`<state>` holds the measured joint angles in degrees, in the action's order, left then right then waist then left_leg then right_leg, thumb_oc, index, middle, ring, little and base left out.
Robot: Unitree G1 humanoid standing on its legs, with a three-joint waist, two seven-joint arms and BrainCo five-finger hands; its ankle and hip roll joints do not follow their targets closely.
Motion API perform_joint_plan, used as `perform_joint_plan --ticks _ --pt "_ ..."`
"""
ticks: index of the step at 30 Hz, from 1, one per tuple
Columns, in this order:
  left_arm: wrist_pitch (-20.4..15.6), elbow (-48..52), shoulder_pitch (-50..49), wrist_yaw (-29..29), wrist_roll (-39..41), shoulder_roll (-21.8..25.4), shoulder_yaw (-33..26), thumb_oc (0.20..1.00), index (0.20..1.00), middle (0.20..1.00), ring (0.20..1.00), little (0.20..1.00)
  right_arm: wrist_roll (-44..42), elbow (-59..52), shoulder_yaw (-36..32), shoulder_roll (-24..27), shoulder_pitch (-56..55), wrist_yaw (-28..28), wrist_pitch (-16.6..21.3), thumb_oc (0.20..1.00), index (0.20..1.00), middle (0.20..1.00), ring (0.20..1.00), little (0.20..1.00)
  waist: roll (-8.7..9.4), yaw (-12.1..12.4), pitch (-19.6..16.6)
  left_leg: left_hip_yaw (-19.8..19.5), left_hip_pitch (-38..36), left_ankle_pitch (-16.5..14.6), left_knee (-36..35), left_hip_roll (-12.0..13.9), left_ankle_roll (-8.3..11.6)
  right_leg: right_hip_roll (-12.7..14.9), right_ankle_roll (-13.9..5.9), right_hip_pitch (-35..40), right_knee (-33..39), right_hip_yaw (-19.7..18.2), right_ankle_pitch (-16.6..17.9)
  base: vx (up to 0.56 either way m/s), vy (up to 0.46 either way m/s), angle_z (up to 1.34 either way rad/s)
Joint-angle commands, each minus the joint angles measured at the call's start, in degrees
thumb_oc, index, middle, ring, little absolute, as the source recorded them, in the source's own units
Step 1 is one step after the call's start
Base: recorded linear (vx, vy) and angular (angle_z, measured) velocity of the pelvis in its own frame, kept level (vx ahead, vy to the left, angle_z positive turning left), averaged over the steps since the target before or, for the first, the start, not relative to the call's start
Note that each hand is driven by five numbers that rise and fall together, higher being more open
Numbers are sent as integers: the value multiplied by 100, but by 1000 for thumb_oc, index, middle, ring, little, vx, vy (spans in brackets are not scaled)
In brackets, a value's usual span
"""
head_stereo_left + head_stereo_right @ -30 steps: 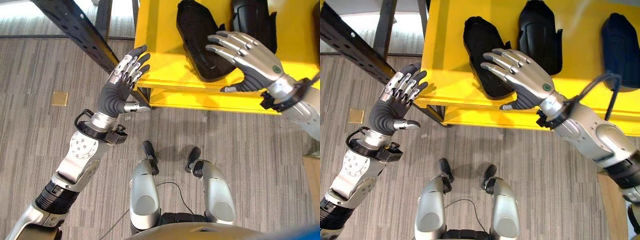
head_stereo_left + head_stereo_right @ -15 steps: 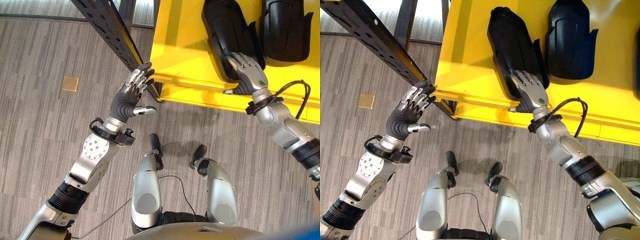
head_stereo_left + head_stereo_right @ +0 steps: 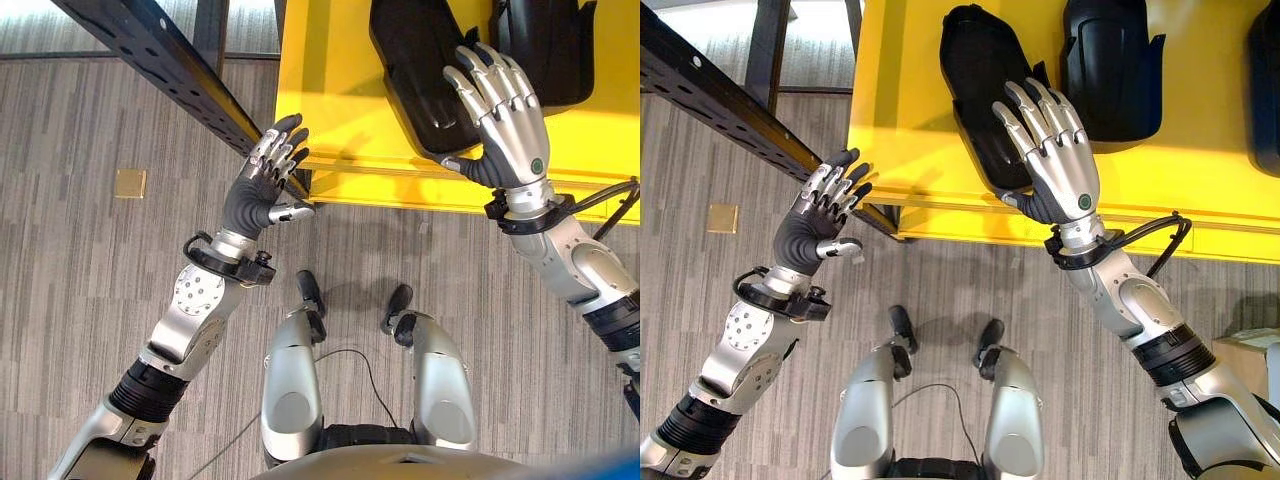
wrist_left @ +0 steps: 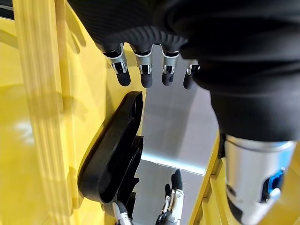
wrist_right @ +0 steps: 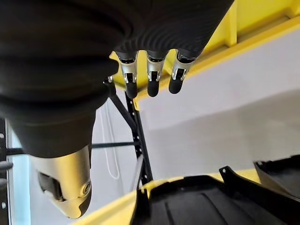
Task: Move parts from the plastic box to the shelf.
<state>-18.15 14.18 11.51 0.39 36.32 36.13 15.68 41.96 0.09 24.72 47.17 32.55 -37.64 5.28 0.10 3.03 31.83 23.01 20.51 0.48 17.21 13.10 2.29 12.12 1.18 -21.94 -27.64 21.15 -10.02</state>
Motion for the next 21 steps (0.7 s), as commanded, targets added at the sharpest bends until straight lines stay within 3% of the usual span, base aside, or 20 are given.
perform_joint_plan --ticks 1,8,13,21 --pt "-330 327 -105 4 -181 -99 18 1000 1000 1000 1000 1000 16 -77 34 179 203 278 -78 1000 1000 1000 1000 1000 -138 19 -203 -147 -131 -48 11 241 403 169 -655 -87 -296 -6 -2 0 0 0" --pt "-342 277 -155 -215 -7 44 -91 1000 1000 1000 1000 1000 -118 277 281 389 329 544 -226 1000 1000 1000 1000 1000 -94 85 -203 -152 -104 -24 -8 241 400 189 -652 -107 -311 57 14 -1 -8 0" --pt "-246 285 -179 -294 17 57 -122 1000 1000 1000 1000 1000 -402 508 283 359 334 589 -593 1000 1000 1000 1000 1000 -56 111 -203 -151 -87 -13 -10 254 403 195 -649 -115 -322 80 23 2 -14 0" --pt "-179 215 -147 -318 37 -4 -154 1000 1000 1000 1000 1000 -366 759 298 235 293 872 -568 1000 1000 1000 1000 1000 -32 128 -203 -179 -25 -7 29 265 410 207 -646 -157 -380 83 9 0 0 0"
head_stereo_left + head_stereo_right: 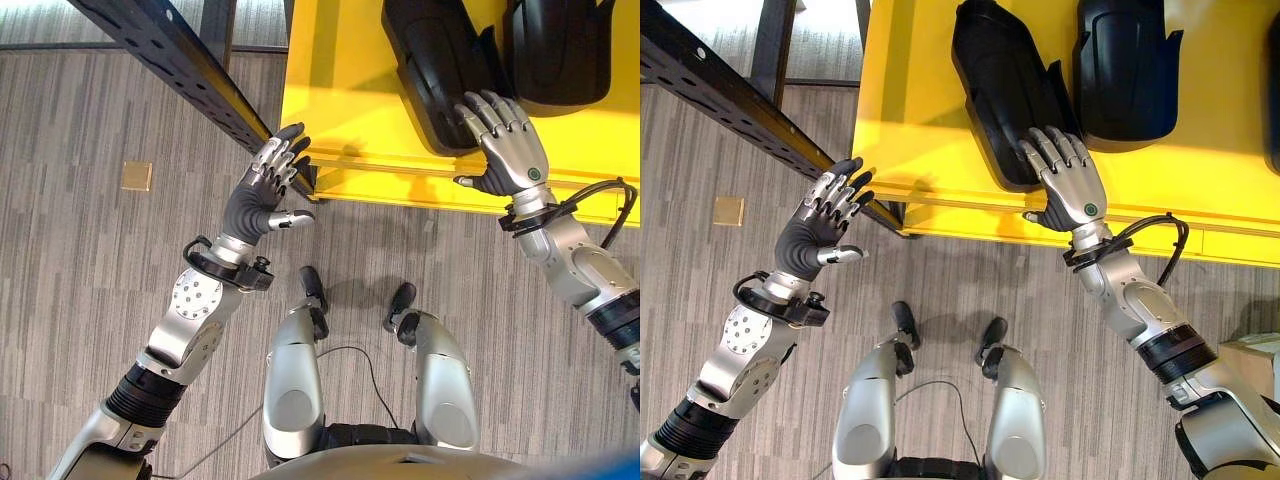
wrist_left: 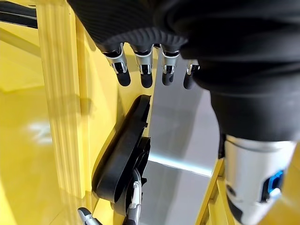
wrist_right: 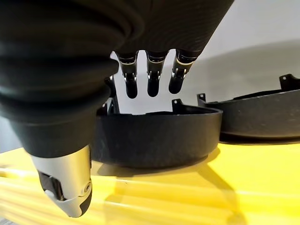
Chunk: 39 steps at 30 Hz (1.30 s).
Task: Move parts from the plastic box to the shelf.
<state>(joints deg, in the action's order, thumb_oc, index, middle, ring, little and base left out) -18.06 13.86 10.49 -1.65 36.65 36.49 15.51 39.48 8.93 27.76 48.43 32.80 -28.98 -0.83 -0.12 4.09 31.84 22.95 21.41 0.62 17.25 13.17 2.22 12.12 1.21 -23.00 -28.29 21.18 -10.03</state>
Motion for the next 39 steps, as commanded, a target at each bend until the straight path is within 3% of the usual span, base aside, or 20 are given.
perform_joint_plan --ticks 1,2,3,4,12,17,26,39 --pt "-159 237 -38 -134 11 -51 -136 1000 1000 1000 1000 1000 -103 -76 30 95 313 99 46 922 922 922 922 922 -12 38 -204 -183 -109 -15 29 260 421 213 -645 -54 -337 89 3 0 0 0" --pt "-147 234 -36 -143 21 -51 -140 1000 1000 1000 1000 1000 -102 -54 46 91 333 146 45 780 780 780 780 780 -11 41 -204 -186 -108 -15 31 261 421 218 -644 -55 -349 96 -1 0 0 0" --pt "-115 233 -27 -163 41 -50 -147 1000 1000 1000 1000 1000 -139 -29 78 93 369 298 26 517 517 517 517 517 -5 55 -204 -194 -108 -16 35 259 422 227 -642 -51 -369 109 -8 0 0 0" --pt "-97 227 -21 -174 52 -52 -151 1000 1000 1000 1000 1000 -203 -2 110 99 410 396 27 200 200 200 200 200 -1 68 -204 -200 -110 -8 26 257 423 228 -639 -46 -372 116 -10 28 -34 2" --pt "109 190 -26 -322 165 -73 -211 1000 1000 1000 1000 1000 -8 132 373 169 735 895 183 200 200 200 200 200 18 161 -204 -262 -98 3 71 273 441 291 -631 -45 -500 184 -39 22 -14 6" --pt "135 171 -30 -371 226 -88 -225 1000 1000 1000 1000 1000 82 131 466 198 821 863 312 200 200 200 200 200 17 172 -204 -266 -100 6 86 277 447 295 -634 -45 -519 192 -38 8 0 3" --pt "172 148 48 -356 293 -83 -131 1000 1000 1000 1000 1000 818 64 774 230 1218 526 1320 200 200 200 200 200 -19 250 -204 -298 -106 -32 171 276 438 343 -635 -20 -599 233 -63 0 0 0" --pt "283 184 105 -378 422 4 -67 1000 1000 1000 1000 1000 1050 160 1378 183 2093 314 1591 200 200 200 200 200 -111 459 -205 -374 -107 -41 218 217 414 470 -632 17 -768 351 -107 7 9 4"
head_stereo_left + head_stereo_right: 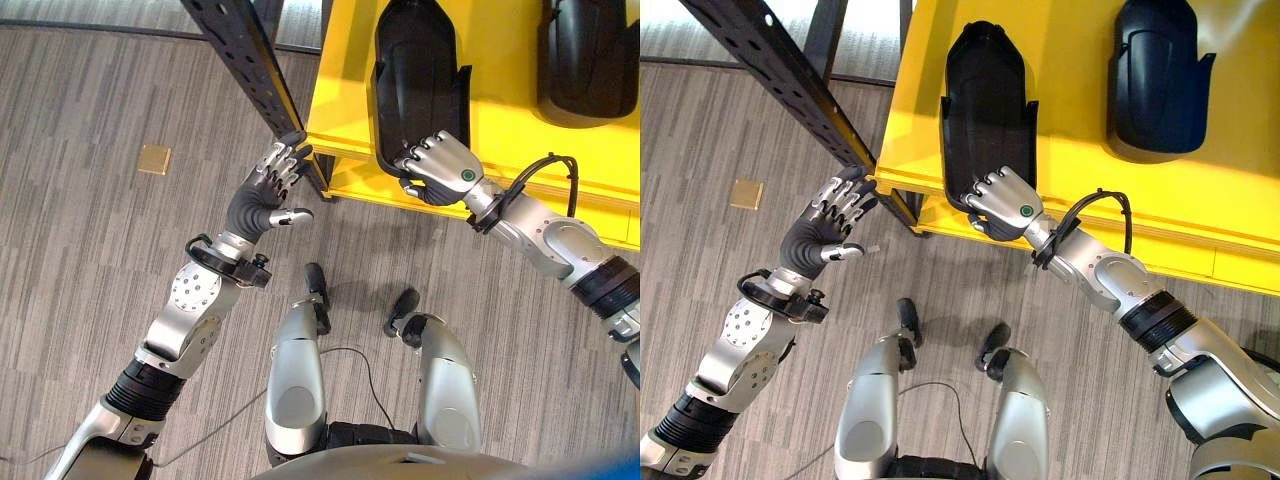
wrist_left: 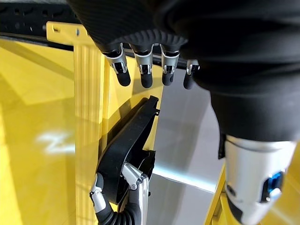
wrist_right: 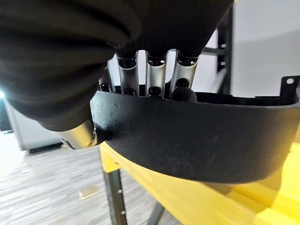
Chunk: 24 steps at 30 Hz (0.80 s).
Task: Move parts from the plastic box to the shelf.
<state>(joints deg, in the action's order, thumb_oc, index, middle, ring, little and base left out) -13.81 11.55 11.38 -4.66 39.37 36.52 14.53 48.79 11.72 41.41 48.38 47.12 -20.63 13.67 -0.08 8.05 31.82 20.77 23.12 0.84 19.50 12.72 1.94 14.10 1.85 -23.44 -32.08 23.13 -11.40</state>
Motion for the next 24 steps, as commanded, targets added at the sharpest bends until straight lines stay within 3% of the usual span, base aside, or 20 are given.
perform_joint_plan --ticks 1,3,9,17,21,24 --pt "-144 414 14 -77 148 1 30 1000 1000 1000 1000 1000 126 -118 19 185 678 -538 151 200 200 200 200 200 -116 65 -203 -159 -278 -63 -7 261 442 275 -696 62 -393 159 28 0 0 0" --pt "-158 448 26 -65 168 10 88 1000 1000 1000 1000 1000 64 -185 29 88 821 -519 -294 200 200 200 200 200 -150 112 -203 -166 -288 -55 -9 241 433 312 -698 81 -433 202 23 13 11 7" --pt "-91 503 120 -98 211 28 155 1000 1000 1000 1000 1000 -212 137 68 -92 1285 -416 -1074 200 200 200 200 200 -203 196 -203 -198 -287 -49 -9 224 431 363 -703 81 -495 251 13 -1 0 9" --pt "60 585 246 -111 290 0 209 1000 1000 1000 1000 1000 -367 609 112 -236 1943 -336 -1459 200 200 200 200 200 -282 290 -204 -231 -378 -38 -56 185 425 411 -699 181 -504 307 -1 7 -1 3" --pt "192 660 306 -64 323 -35 254 1000 1000 1000 1000 1000 -612 818 94 -283 2246 -199 -1835 200 200 200 200 200 -327 332 -205 -243 -436 -46 -66 159 418 467 -699 232 -539 338 -18 8 8 3" --pt "166 653 341 -92 356 -46 313 1000 1000 1000 1000 1000 -552 1049 186 -336 2514 -153 -1709 200 200 200 200 200 -371 367 -205 -245 -451 -48 -59 150 424 510 -697 247 -565 358 -28 5 19 9"
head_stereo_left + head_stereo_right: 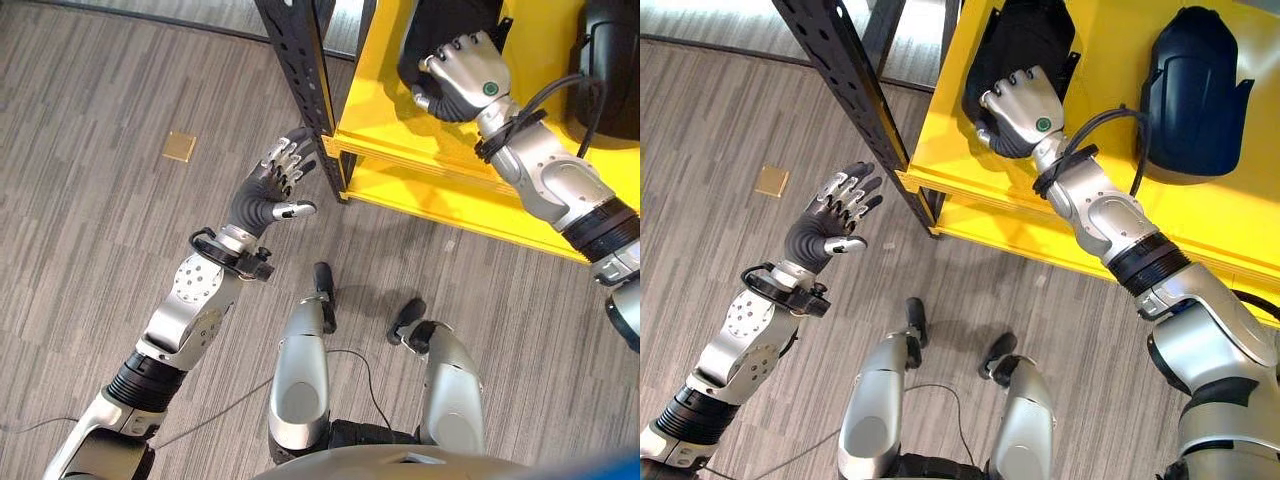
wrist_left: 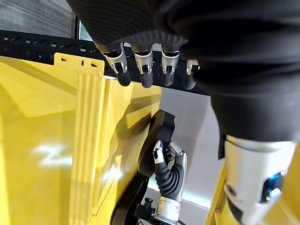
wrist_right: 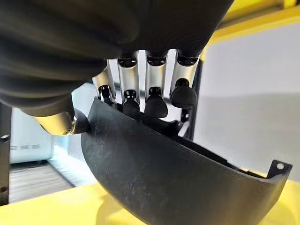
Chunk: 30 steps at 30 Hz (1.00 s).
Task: Move parts from the plastic box to the shelf.
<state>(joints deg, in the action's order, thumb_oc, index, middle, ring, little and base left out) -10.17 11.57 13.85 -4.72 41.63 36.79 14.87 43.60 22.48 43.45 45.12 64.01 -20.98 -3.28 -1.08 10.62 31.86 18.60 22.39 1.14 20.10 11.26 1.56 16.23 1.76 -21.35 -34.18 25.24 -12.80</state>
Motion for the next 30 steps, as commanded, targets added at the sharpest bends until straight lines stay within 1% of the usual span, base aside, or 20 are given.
perform_joint_plan --ticks 1,2,3,5,8,13,15,16,20,23,26,27,29,30 --pt "-181 652 122 -87 146 -79 299 1000 1000 1000 1000 1000 28 30 20 -39 898 -110 10 200 200 200 200 200 -283 127 -209 -31 -380 -76 -117 291 458 308 -687 38 -367 156 112 0 0 0" --pt "-153 663 151 -71 159 -82 316 1000 1000 1000 1000 1000 77 81 60 -63 968 -76 24 200 200 200 200 200 -293 135 -209 -35 -381 -78 -115 285 458 318 -687 40 -373 160 111 6 22 3" --pt "-131 668 181 -56 170 -85 346 1000 1000 1000 1000 1000 196 171 148 -88 1099 -41 144 200 200 200 200 200 -306 151 -209 -34 -402 -73 -129 276 459 328 -687 58 -370 172 110 0 0 0" --pt "-119 672 202 -44 193 -86 378 1000 1000 1000 1000 1000 287 228 243 -94 1204 39 246 200 200 200 200 200 -317 169 -209 -32 -412 -76 -130 273 457 349 -686 68 -379 192 106 0 0 0" --pt "-119 676 210 -18 213 -84 411 1000 1000 1000 1000 1000 376 301 387 -84 1335 63 314 200 200 200 200 200 -326 188 -210 -30 -418 -74 -124 265 453 360 -682 80 -394 202 102 0 0 0" --pt "-159 669 214 -36 214 -31 489 1000 1000 1000 1000 1000 538 608 754 -33 1630 269 175 200 200 200 200 200 -311 254 -210 -41 -420 -62 -123 266 454 396 -688 94 -414 252 120 2 -6 2" --pt "-171 659 199 -54 242 -16 489 1000 1000 1000 1000 1000 633 745 875 -9 1701 410 321 200 200 200 200 200 -305 275 -209 -49 -411 -57 -119 269 455 409 -689 90 -433 267 118 2 -11 2" --pt "-186 649 176 -95 256 2 486 1000 1000 1000 1000 1000 783 841 1064 31 1773 476 424 200 200 200 200 200 -292 302 -209 -55 -392 -43 -112 278 459 422 -689 83 -447 285 124 3 -21 4" --pt "-219 621 152 -141 278 33 487 1000 1000 1000 1000 1000 845 1054 1282 52 1839 403 483 200 200 200 200 200 -277 328 -208 -59 -374 -26 -105 305 460 429 -686 75 -470 300 128 1 -5 1" --pt "-247 605 121 -186 277 56 485 1000 1000 1000 1000 1000 969 1136 1391 108 1843 424 625 200 200 200 200 200 -258 344 -208 -58 -352 -11 -110 316 463 432 -690 55 -485 313 136 0 0 0" --pt "-291 575 78 -236 300 106 479 1000 1000 1000 1000 1000 872 1211 1509 191 1797 353 576 200 200 200 200 200 -236 351 -208 -58 -331 -2 -105 335 461 427 -689 44 -487 326 147 -2 -14 1" --pt "-343 543 59 -279 305 127 493 1000 1000 1000 1000 1000 665 1235 1539 232 1741 229 364 200 200 200 200 200 -226 348 -207 -56 -324 2 -104 347 461 422 -689 43 -474 325 155 0 0 0" --pt "-365 548 46 -280 296 133 503 1000 1000 1000 1000 1000 584 1248 1513 242 1713 167 297 200 200 200 200 200 -225 343 -207 -55 -325 4 -107 352 461 417 -688 41 -467 320 160 0 0 0" --pt "-397 541 30 -301 313 147 497 1000 1000 1000 1000 1000 337 1284 1457 246 1689 10 141 200 200 200 200 200 -223 334 -207 -46 -324 8 -120 357 461 404 -688 40 -444 316 170 0 0 0"
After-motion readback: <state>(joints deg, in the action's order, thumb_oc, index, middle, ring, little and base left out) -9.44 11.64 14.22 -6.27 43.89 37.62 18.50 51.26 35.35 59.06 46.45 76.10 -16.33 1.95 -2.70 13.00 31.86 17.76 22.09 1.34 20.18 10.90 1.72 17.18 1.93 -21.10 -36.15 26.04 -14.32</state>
